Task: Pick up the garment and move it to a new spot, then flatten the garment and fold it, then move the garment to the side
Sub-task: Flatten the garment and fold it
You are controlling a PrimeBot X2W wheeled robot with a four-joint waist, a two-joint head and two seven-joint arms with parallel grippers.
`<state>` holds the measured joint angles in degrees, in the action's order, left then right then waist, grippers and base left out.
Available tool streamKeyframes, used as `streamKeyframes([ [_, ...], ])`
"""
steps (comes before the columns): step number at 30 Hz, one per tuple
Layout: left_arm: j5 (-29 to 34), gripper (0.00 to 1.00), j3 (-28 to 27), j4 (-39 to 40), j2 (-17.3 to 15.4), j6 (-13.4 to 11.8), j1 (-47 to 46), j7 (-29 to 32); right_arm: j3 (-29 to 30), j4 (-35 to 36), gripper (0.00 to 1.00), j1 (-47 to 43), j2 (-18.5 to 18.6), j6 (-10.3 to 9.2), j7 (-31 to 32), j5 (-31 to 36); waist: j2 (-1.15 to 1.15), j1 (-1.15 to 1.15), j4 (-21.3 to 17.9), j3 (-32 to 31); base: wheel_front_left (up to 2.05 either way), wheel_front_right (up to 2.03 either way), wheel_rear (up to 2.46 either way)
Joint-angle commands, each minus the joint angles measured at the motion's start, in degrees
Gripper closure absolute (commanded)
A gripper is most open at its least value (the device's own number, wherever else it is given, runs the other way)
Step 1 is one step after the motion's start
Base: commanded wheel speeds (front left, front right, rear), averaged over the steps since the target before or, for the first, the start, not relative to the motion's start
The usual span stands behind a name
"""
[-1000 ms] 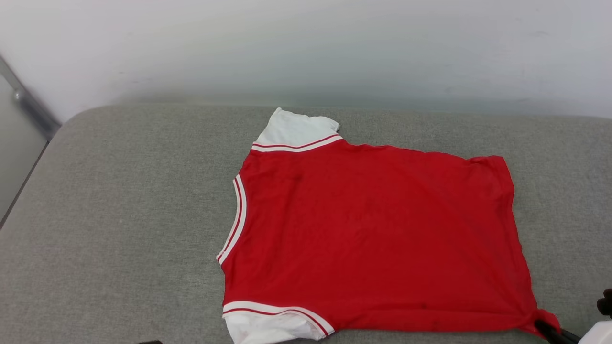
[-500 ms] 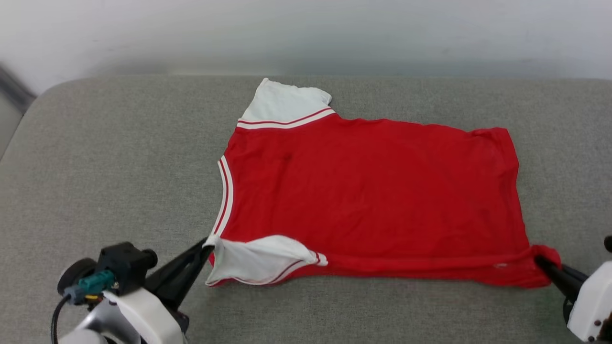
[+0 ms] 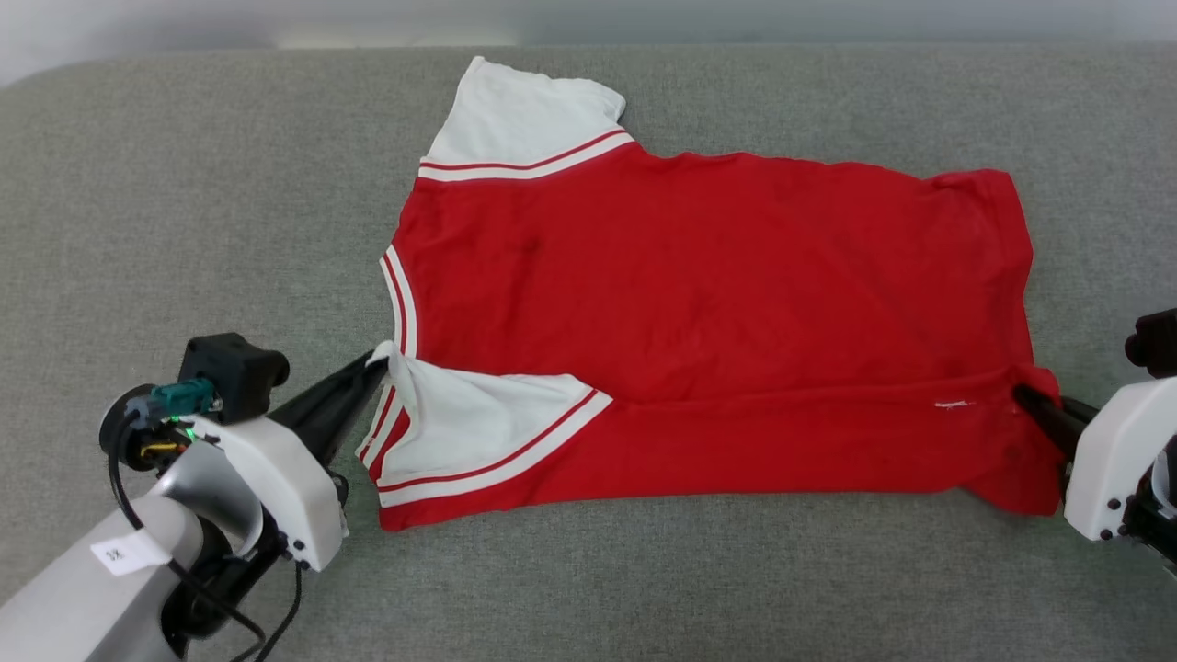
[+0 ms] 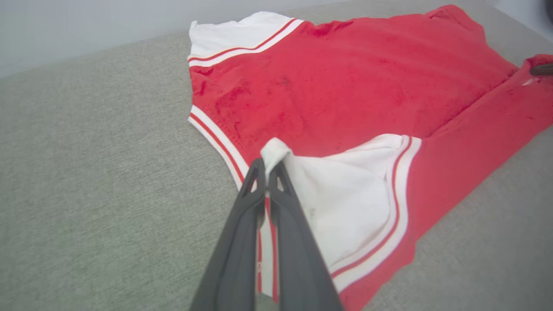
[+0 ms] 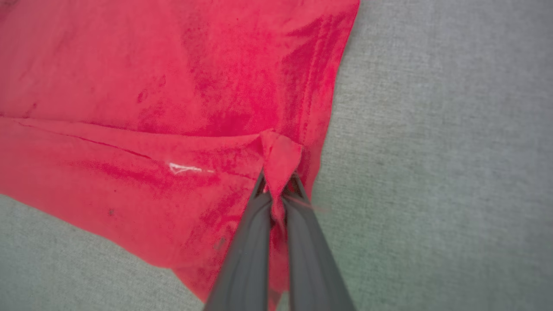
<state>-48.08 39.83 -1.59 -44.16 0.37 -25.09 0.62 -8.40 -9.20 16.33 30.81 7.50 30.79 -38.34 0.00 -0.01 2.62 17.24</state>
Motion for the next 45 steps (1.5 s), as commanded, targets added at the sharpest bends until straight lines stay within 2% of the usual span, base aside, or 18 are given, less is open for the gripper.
streamKeyframes([
  [1, 0.40, 1.00, -0.11, -1.08, 0.35, 0.32, -1.38, -0.14, -0.40, -0.60, 1.00, 1.24, 0.02, -0.02, -0.50, 0.46, 0.00, 0.01, 0.07, 0.62, 0.00, 0.00, 0.00],
  [9, 1.84, 1.00, 1.37, -10.86, 4.48, 2.67, -6.00, -1.56, -3.30, -5.30, 1.00, 5.17, -0.74, -0.02, -2.57, 1.92, 0.00, 0.01, 0.35, 1.96, 0.00, 0.00, 0.00],
  [10, 2.31, 1.00, 1.78, -14.28, 6.48, 3.21, -7.46, -2.80, -3.80, -6.93, 1.00, 5.81, -0.73, -0.03, -3.65, 2.24, 0.00, 0.01, 0.68, 1.94, 0.00, 0.00, 0.00],
  [11, 2.40, 0.96, 1.95, -15.42, 7.13, 3.43, -7.86, -3.10, -3.87, -7.40, 1.00, 5.99, -0.76, -0.03, -4.08, 2.60, 0.00, 0.01, 0.77, 1.79, 0.00, 0.00, 0.00],
  [12, 2.75, 0.54, 2.00, -16.55, 7.73, 3.23, -8.28, -3.68, -3.81, -7.79, 0.11, 6.09, -0.83, -0.04, -4.66, 3.18, 0.00, 0.01, 0.83, 1.54, 0.00, 0.00, 0.00],
  [13, 2.91, 0.00, 2.15, -17.74, 8.29, 3.05, -8.54, -4.09, -4.09, -8.17, 0.00, 6.14, -1.00, -0.03, -5.02, 3.59, 0.00, 0.01, 0.85, 1.20, 0.00, 0.00, 0.00],
  [18, 2.45, 0.00, 1.72, -21.64, 10.71, 2.42, -7.89, -6.90, -4.84, -8.48, 0.00, 6.16, -1.15, -0.03, -5.52, 5.50, 0.00, 0.01, 0.74, -1.40, 0.00, 0.00, 0.00],
  [23, 0.13, 0.00, -0.43, -22.39, 12.05, -0.22, -4.85, -9.77, -4.56, -6.53, 0.00, 3.74, -1.55, -0.02, -3.92, 9.54, 0.00, 0.01, 0.58, -4.46, 0.00, 0.00, 0.00],
  [28, -3.68, 0.00, -2.31, -19.87, 12.66, -4.78, -0.25, -7.92, 1.81, -3.62, 0.00, -0.56, -4.83, -0.02, 0.54, 13.87, 0.00, 0.01, 0.91, -7.21, 0.00, 0.00, 0.00],
  [31, -5.52, 0.00, -3.17, -16.52, 11.79, -8.21, 3.04, -6.06, 7.00, -0.21, 0.00, -4.12, -7.85, -0.02, 4.54, 17.17, 0.00, 0.01, 1.15, -8.12, 0.00, 0.00, 0.00],
  [37, -8.18, 0.00, -3.24, -4.62, 9.72, -15.25, 10.80, -1.40, 14.88, 9.93, 0.00, -10.41, -14.56, -0.03, 12.40, 22.90, 0.00, 0.01, 0.95, -8.26, 0.00, 0.00, 0.00],
  [42, -8.79, 0.00, -1.00, 3.28, 7.34, -19.60, 14.20, 4.82, 16.97, 17.36, 0.00, -13.47, -18.47, -0.02, 17.16, 24.71, 0.00, 0.01, 0.65, -6.77, 0.00, 0.00, 0.00],
  [45, -8.15, 0.00, -0.62, 4.99, 6.32, -21.55, 14.01, 6.62, 17.71, 20.12, 0.00, -14.26, -20.06, -0.02, 18.85, 25.03, 0.00, 0.01, 0.22, -5.57, 0.00, 0.00, 0.00],
])
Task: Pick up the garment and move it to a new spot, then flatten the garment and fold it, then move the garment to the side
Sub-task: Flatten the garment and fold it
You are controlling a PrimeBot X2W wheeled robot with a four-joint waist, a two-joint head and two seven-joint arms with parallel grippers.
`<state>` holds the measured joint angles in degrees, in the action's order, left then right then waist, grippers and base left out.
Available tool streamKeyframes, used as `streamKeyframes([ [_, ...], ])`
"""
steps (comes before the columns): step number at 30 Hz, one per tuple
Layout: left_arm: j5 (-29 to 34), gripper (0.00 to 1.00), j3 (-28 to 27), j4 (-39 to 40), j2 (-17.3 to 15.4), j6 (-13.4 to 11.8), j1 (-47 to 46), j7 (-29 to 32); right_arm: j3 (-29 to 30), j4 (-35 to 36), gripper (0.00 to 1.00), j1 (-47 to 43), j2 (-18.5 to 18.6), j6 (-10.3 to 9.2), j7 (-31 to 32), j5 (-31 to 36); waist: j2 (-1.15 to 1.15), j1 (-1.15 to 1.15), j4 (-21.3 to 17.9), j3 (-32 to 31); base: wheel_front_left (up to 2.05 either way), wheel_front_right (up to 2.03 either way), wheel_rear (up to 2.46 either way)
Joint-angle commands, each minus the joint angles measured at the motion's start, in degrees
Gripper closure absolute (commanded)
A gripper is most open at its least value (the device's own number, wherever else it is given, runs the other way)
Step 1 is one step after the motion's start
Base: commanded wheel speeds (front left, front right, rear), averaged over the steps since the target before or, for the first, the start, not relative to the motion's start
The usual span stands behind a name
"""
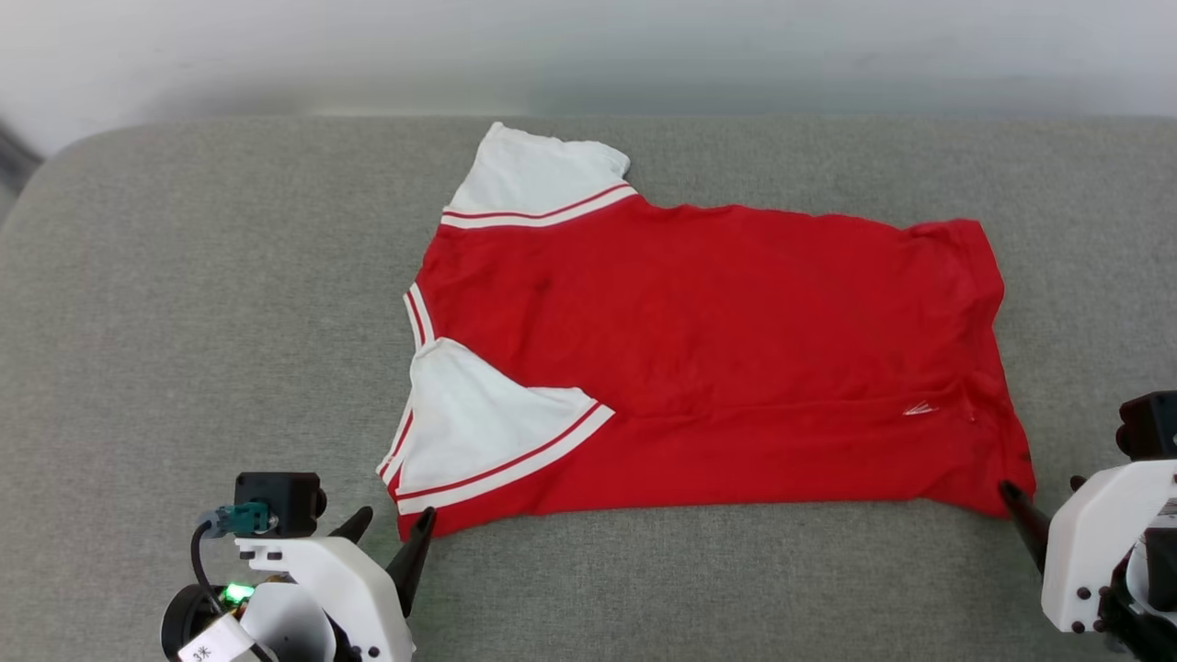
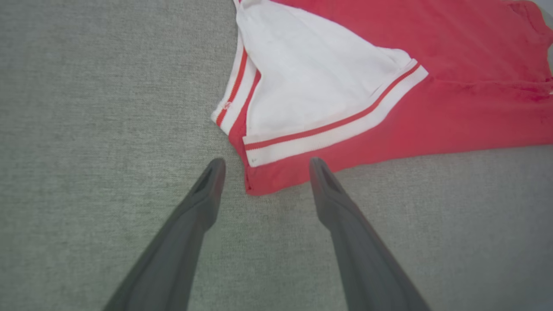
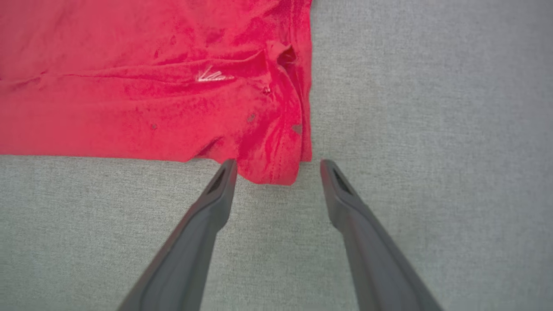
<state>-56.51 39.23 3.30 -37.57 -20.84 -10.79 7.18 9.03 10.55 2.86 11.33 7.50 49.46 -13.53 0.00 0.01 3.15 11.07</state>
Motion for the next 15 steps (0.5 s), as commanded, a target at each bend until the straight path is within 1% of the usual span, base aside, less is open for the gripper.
streamKeyframes([
  [1, 0.37, 0.00, -0.02, 0.33, -0.34, -0.77, -0.53, 0.27, 0.47, 0.94, 0.00, -0.71, -1.15, -0.02, 0.72, -0.09, 0.00, -0.01, -0.50, 1.03, 0.00, 0.00, 0.00],
  [3, 0.04, 0.00, -0.16, 0.11, 0.02, -1.56, -0.83, 0.83, 0.73, 1.94, 0.00, -0.65, -1.57, -0.02, 1.55, -0.18, 0.00, -0.01, -0.87, 1.93, 0.00, 0.00, 0.00],
  [7, 1.11, 0.00, 0.24, -1.84, -0.27, -2.93, -1.51, 1.50, 0.69, 3.10, 0.00, -0.13, -1.44, -0.02, 1.83, 0.52, 0.00, -0.01, -1.68, 3.37, 0.00, 0.00, 0.00],
  [12, 2.10, 0.00, 0.60, -4.76, 0.33, -3.33, -2.45, 1.02, 0.62, 3.71, 0.00, 0.29, -1.45, -0.02, 1.56, -0.28, 0.00, -0.01, -2.54, 4.96, 0.00, 0.00, 0.00],
  [15, 1.86, 0.00, 1.89, -7.17, 0.88, -2.74, -2.51, 2.80, 0.62, 3.50, 0.00, 0.03, -1.09, -0.02, 1.37, -0.51, 0.00, -0.01, -2.73, 5.67, 0.00, 0.00, 0.00],
])
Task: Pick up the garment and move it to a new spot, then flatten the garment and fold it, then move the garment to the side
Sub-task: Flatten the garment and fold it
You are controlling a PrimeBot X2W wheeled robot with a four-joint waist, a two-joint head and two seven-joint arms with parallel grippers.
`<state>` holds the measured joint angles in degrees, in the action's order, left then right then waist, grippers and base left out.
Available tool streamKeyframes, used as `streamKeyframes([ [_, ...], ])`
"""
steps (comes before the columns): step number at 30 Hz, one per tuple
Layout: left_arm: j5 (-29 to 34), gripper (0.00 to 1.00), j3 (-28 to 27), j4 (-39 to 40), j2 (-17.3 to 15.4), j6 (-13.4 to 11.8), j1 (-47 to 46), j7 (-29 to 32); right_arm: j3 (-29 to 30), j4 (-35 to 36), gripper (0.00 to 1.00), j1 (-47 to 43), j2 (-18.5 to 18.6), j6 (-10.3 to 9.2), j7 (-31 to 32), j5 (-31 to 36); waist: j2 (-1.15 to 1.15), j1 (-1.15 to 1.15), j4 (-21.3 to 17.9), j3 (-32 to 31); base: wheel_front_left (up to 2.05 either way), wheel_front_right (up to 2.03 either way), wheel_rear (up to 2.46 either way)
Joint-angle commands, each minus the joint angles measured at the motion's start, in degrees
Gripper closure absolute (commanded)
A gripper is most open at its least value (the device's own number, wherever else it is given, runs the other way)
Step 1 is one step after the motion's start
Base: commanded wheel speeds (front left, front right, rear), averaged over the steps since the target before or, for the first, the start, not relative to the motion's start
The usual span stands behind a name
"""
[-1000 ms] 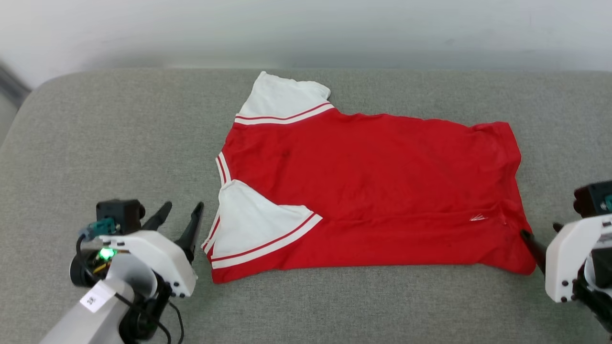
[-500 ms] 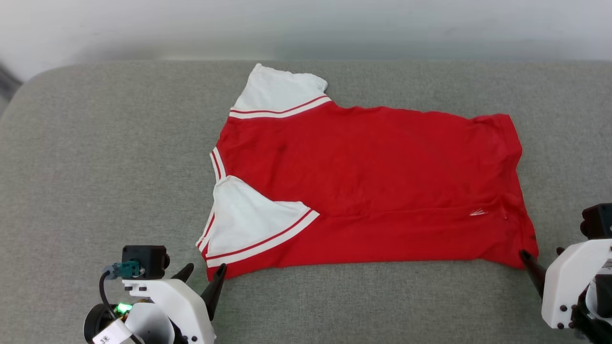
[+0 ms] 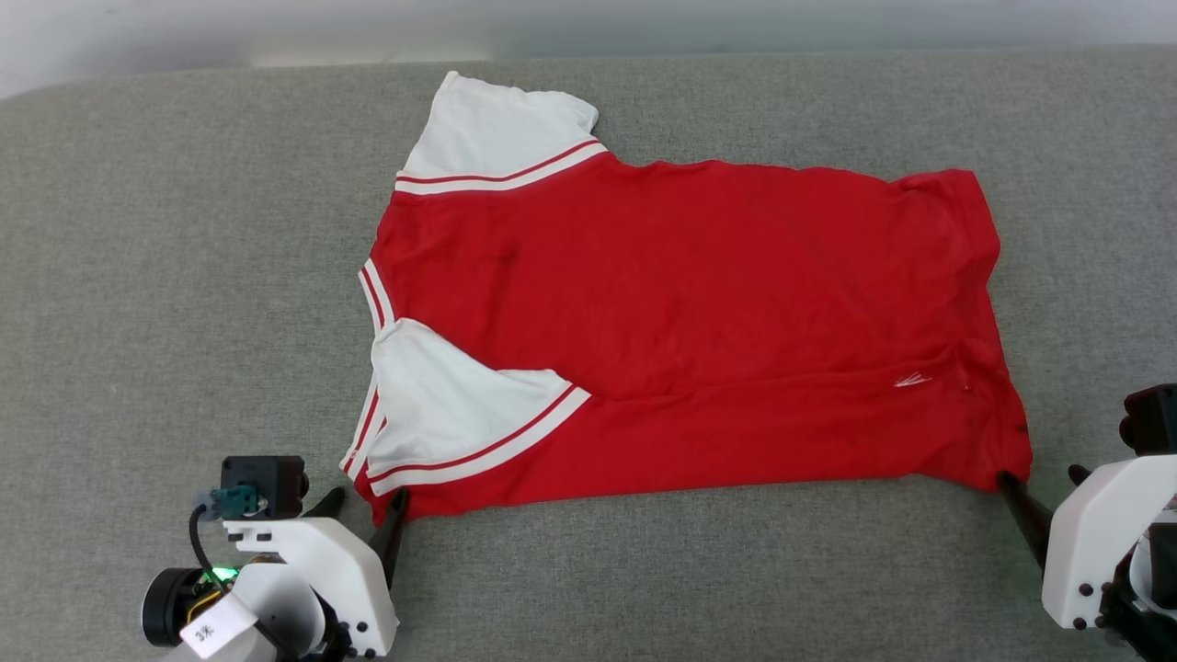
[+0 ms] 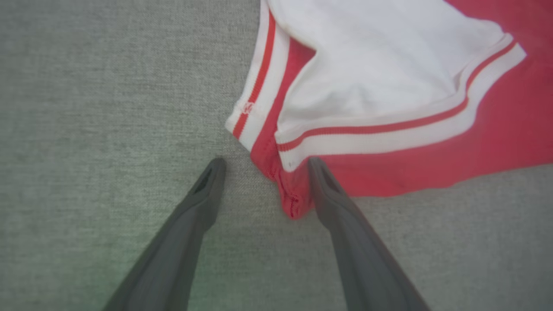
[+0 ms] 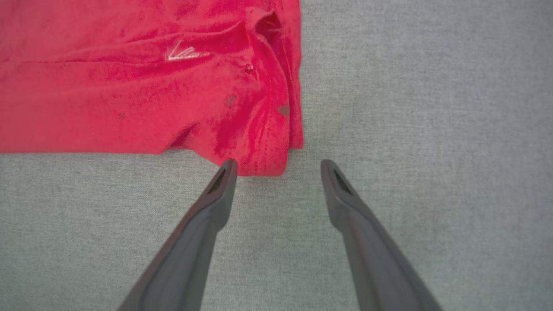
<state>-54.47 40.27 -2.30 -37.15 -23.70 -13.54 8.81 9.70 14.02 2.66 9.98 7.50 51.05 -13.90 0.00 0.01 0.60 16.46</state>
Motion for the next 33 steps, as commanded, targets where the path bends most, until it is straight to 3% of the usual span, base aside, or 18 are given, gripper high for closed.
streamKeyframes([
  [1, -0.52, 0.00, 1.44, -2.38, 0.65, 0.42, 0.41, 2.14, -0.13, -0.04, 0.00, 0.17, 0.36, -0.02, -0.32, -0.21, 0.00, -0.01, -0.27, 0.44, 0.00, 0.00, 0.00],
  [2, -0.95, 0.11, 2.15, -3.11, 0.93, 0.75, 0.70, 3.20, -0.21, -0.14, 0.00, 0.18, 0.56, -0.02, -0.39, -0.15, 0.00, -0.01, -0.36, 0.56, 0.00, 0.00, 0.00],
  [3, -1.43, 0.74, 2.83, -3.69, 1.24, 1.29, 0.94, 4.18, -0.23, -0.22, 0.00, 0.29, 0.85, -0.02, -0.55, 0.13, 0.00, -0.01, -0.45, 0.60, 0.00, 0.00, 0.00],
  [4, -1.67, 1.00, 3.40, -4.02, 1.45, 2.07, 1.03, 4.87, -0.22, -0.30, 0.00, 0.49, 1.06, -0.02, -0.68, 0.34, 0.00, -0.01, -0.49, 0.54, 0.00, 0.00, 0.00],
  [12, -0.10, 1.00, 2.61, -2.06, 1.89, 4.99, -0.84, 0.29, -0.24, -2.42, 0.00, 1.88, 2.50, -0.02, -2.39, 1.30, 0.00, -0.01, 1.12, -2.17, 0.00, 0.00, 0.00],
  [23, 4.29, 1.00, 1.57, 11.39, -1.47, 2.59, -2.60, -2.22, 0.87, -13.94, 0.00, 6.08, 2.58, -0.02, -2.83, 4.26, 0.00, -0.01, 4.76, -1.70, 0.00, 0.00, 0.00],
  [33, 5.39, 1.00, 1.36, 14.80, -2.11, 1.74, -3.90, -2.01, 0.96, -21.35, 0.00, 7.40, 1.58, -0.02, -2.49, 4.90, 0.00, -0.01, 6.21, 1.08, 0.00, 0.00, 0.00],
])
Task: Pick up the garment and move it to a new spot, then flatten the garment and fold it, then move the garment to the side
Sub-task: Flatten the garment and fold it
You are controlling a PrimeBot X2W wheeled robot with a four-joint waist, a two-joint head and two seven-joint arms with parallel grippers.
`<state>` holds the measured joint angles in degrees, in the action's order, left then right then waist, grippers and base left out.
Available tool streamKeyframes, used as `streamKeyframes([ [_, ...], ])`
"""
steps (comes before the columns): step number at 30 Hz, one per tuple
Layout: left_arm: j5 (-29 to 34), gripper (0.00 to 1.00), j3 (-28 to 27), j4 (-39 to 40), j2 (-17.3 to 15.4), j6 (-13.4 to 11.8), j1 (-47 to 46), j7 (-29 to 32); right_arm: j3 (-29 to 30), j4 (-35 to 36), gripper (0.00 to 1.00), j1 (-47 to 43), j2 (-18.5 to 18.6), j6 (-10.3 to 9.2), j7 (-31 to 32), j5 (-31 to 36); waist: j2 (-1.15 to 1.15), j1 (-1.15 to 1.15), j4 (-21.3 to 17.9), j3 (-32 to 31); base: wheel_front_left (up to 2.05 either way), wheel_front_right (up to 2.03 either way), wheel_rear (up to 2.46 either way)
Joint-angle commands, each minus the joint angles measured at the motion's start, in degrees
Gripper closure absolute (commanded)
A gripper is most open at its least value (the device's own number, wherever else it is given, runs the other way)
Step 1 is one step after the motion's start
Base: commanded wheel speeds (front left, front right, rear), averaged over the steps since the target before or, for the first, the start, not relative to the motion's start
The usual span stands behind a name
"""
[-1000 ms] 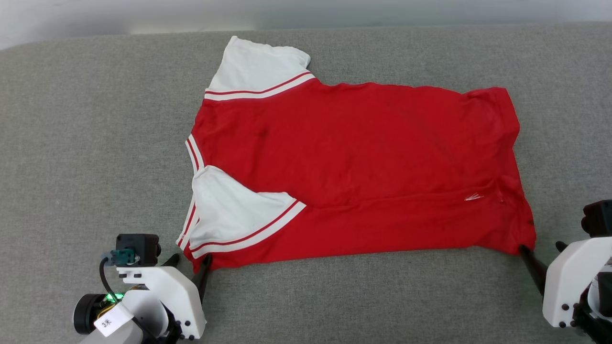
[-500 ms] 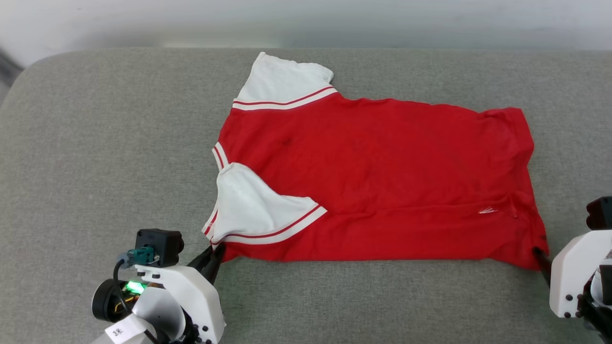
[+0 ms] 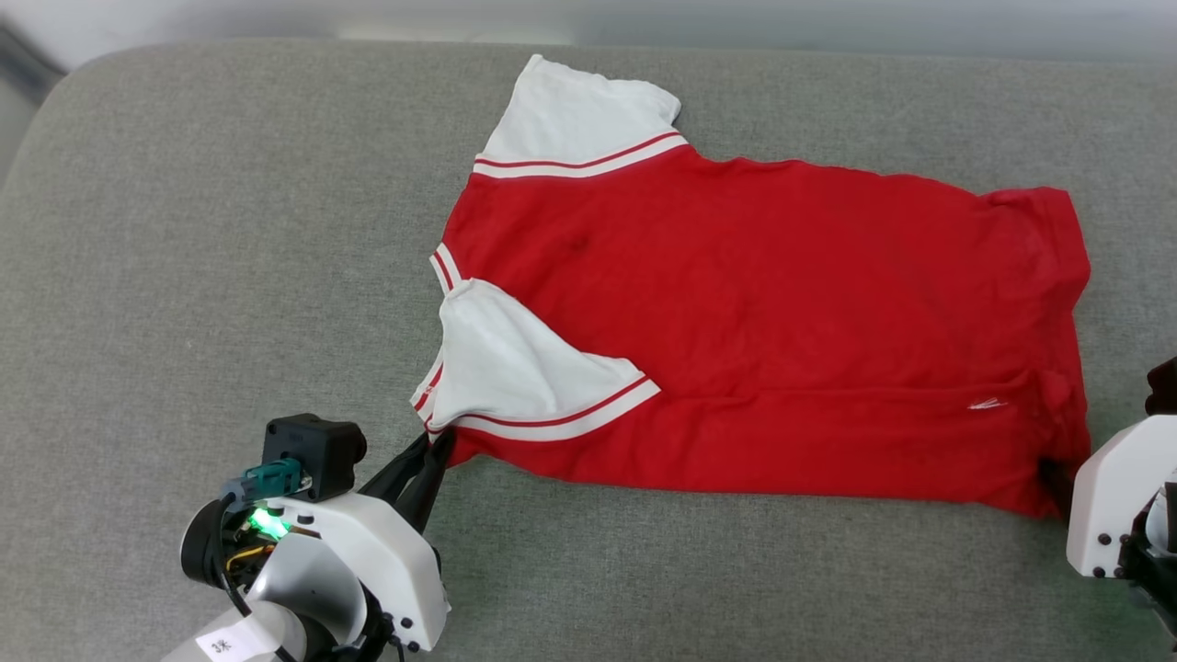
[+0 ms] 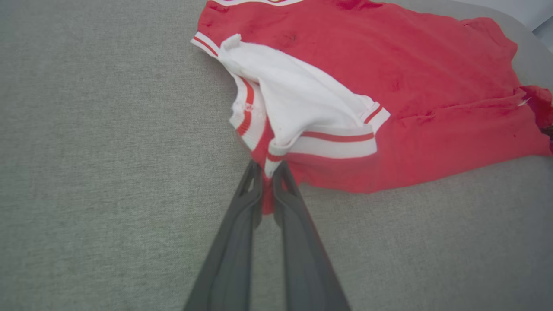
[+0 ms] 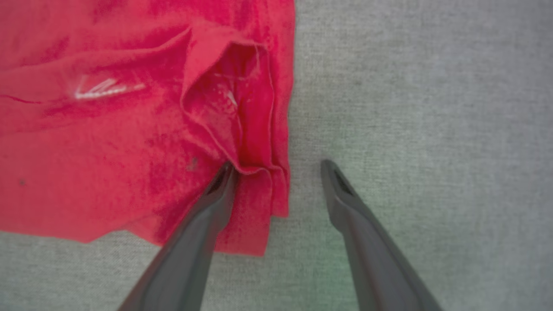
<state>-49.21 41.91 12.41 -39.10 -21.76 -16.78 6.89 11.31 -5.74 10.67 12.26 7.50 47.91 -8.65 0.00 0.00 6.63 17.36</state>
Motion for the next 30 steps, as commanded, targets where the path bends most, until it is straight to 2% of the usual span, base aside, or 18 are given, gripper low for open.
streamKeyframes([
  [1, 0.10, 1.00, -0.29, 0.05, -0.24, -0.28, -0.68, -0.04, -1.04, -2.30, 0.00, -0.95, -0.86, -0.01, 1.25, -0.82, 0.00, 0.00, 0.26, 0.33, 0.00, 0.00, 0.00],
  [2, 0.07, 1.00, -0.26, -0.03, -0.20, -0.28, -0.69, 0.07, -1.52, -2.93, 0.50, -1.28, -1.22, 0.00, 1.98, -1.37, 0.00, 0.00, 0.31, 0.47, 0.00, 0.00, 0.00],
  [3, 0.01, 1.00, -0.20, -0.16, -0.15, -0.28, -0.68, 0.16, -2.04, -3.41, 0.90, -1.61, -1.39, 0.08, 2.68, -1.88, 0.00, 0.00, 0.36, 0.58, 0.00, 0.00, 0.00],
  [4, -0.08, 1.00, -0.09, -0.35, -0.07, -0.21, -0.66, 0.22, -2.36, -3.73, 1.00, -1.89, -1.45, 0.09, 2.95, -2.23, 0.00, 0.00, 0.39, 0.63, 0.00, 0.00, 0.00],
  [10, -1.22, 1.00, 0.55, -2.89, 0.09, 0.50, 0.77, 0.85, -0.84, -4.16, 1.00, -2.60, 0.06, -0.05, 2.48, -2.52, 0.00, 0.00, -0.02, -0.73, 0.00, 0.00, 0.00],
  [17, -2.00, 1.00, 1.37, -5.22, -2.17, 1.27, 3.03, 2.04, -0.85, -1.61, 1.00, -3.87, 2.78, -0.06, 2.29, -3.95, 0.00, 0.00, -0.95, -4.64, 0.00, 0.00, 0.00],
  [26, -4.65, 1.00, 2.37, -2.11, -6.61, 0.69, 10.55, 3.34, -1.04, 5.09, 1.00, -9.78, 4.76, -0.05, 3.64, -7.74, 0.00, 0.00, -2.49, -9.62, 0.00, 0.00, 0.00],
  [30, -6.65, 1.00, 2.80, -0.39, -7.39, 0.61, 14.11, 3.56, -0.37, 8.76, 1.00, -13.41, 5.63, -0.05, 4.75, -8.24, 0.00, 0.00, -3.15, -10.34, 0.00, 0.00, 0.00],
])
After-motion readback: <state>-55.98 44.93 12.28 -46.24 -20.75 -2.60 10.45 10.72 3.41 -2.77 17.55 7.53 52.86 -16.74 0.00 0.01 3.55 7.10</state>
